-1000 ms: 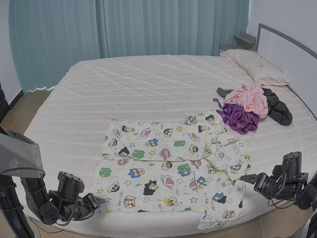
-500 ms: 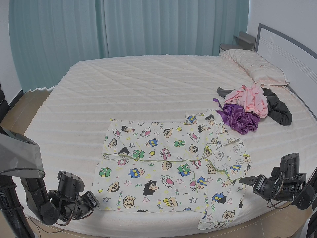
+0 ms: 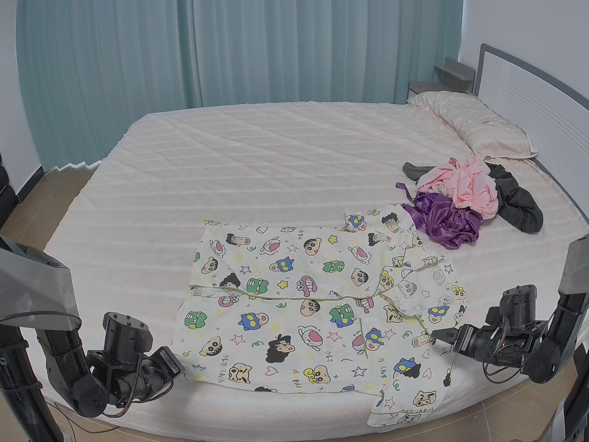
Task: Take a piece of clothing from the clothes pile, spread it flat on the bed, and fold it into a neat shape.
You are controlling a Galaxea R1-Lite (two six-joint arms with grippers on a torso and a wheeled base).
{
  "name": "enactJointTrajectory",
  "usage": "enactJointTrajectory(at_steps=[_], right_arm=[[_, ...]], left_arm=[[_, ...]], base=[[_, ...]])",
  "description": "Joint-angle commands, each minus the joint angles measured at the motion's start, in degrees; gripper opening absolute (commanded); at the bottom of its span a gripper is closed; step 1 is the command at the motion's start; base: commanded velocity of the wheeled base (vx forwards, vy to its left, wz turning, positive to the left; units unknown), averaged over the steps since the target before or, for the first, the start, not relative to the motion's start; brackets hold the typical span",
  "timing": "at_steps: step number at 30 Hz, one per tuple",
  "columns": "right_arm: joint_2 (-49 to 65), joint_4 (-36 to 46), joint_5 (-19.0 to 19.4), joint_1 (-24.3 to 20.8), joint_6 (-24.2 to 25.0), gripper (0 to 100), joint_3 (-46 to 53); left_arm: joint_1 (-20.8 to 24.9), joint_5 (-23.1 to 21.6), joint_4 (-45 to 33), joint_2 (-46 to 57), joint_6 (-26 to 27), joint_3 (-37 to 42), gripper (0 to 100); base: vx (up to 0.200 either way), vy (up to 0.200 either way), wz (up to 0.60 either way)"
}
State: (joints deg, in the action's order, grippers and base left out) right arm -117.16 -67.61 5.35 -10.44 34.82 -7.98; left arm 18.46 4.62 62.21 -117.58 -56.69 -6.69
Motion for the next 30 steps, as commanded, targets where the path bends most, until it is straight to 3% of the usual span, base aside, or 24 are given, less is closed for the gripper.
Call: enactJointTrajectory(at_steps=[1, 10, 11, 24, 30], right_arm=[[-7.9, -1.5, 0.1, 0.2, -3.1, 100, -3.1], [-12.0, -1.5, -0.1, 0.3, -4.1, 100, -6.6], [-12.5, -1.5, -0.1, 0.4, -4.5, 0, -7.0], [-10.6, -3.1, -0.2, 5.0, -4.8, 0, -14.0], [-10.7, -3.9, -0.1, 5.1, -4.9, 0, -17.6]], left_arm=[[-0.3, -0.1, 0.7, 0.1, -0.1, 0.0, 0], [-0.9, -0.4, 0.7, -0.2, -0.1, -0.3, 0], [-0.9, -0.4, 0.7, -0.2, -0.1, -0.3, 0], [-0.8, -0.3, 0.7, -0.4, -0.1, -0.3, 0], [-0.8, -0.3, 0.7, -0.5, -0.1, -0.5, 0]], base=[[0.0, 0.0, 0.0], [0.0, 0.0, 0.0], [0.0, 0.0, 0.0], [0.0, 0.0, 0.0], [0.0, 0.0, 0.0]])
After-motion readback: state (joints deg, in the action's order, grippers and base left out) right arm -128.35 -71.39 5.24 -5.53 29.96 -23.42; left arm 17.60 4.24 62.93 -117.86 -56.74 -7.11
